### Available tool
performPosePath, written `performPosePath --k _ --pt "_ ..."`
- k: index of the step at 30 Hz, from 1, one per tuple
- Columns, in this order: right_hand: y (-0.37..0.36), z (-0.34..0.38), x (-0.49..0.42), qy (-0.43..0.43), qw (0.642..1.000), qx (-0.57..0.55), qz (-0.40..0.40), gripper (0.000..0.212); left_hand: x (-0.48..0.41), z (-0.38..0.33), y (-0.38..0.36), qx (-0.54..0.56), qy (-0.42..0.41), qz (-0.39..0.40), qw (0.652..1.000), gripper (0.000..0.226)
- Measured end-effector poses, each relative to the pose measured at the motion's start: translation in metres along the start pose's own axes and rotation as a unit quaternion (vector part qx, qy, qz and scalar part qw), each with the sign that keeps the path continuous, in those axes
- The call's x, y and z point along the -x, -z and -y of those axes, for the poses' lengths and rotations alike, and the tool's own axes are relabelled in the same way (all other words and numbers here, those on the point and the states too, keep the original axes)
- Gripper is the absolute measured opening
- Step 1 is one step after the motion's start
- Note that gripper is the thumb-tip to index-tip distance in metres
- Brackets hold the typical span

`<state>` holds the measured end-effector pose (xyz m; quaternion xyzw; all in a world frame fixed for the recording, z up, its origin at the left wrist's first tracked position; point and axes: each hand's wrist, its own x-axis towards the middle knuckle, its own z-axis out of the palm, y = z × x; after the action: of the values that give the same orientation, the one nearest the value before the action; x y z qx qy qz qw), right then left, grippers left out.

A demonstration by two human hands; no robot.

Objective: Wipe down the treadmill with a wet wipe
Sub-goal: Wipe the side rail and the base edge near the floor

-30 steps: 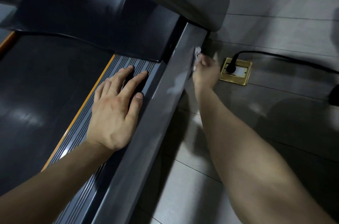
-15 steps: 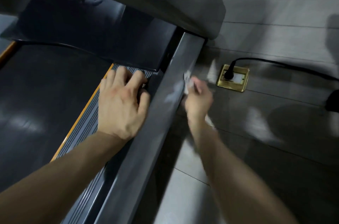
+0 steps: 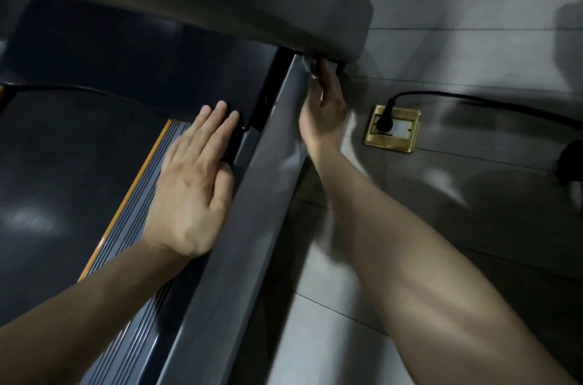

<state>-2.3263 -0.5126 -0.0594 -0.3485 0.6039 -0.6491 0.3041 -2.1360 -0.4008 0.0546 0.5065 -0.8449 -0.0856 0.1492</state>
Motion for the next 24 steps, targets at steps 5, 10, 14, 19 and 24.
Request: performPosePath --k 5,10,14,19,24 --pt "-0.005 -0.021 0.005 -0.089 0.994 0.011 0.057 0.050 0.001 -0.001 0.001 0.004 -0.005 -0.006 1.000 0.069" --pt "0.006 -0.026 -0.026 -0.193 0.974 -0.043 0.109 0.058 0.001 -0.001 0.001 0.011 -0.002 -0.011 1.000 0.069" --pt "0.008 -0.015 -0.033 -0.186 0.975 -0.058 0.103 0.063 0.001 0.000 0.001 0.009 -0.001 -0.006 1.000 0.069" --pt "0.006 -0.014 0.062 -0.233 0.966 -0.107 -0.012 0.042 0.000 -0.001 0.002 0.007 -0.001 -0.006 1.000 0.069" --pt "0.008 -0.005 0.168 -0.041 0.997 0.005 -0.067 0.033 -0.001 0.004 0.001 0.013 -0.003 -0.009 1.000 0.070"
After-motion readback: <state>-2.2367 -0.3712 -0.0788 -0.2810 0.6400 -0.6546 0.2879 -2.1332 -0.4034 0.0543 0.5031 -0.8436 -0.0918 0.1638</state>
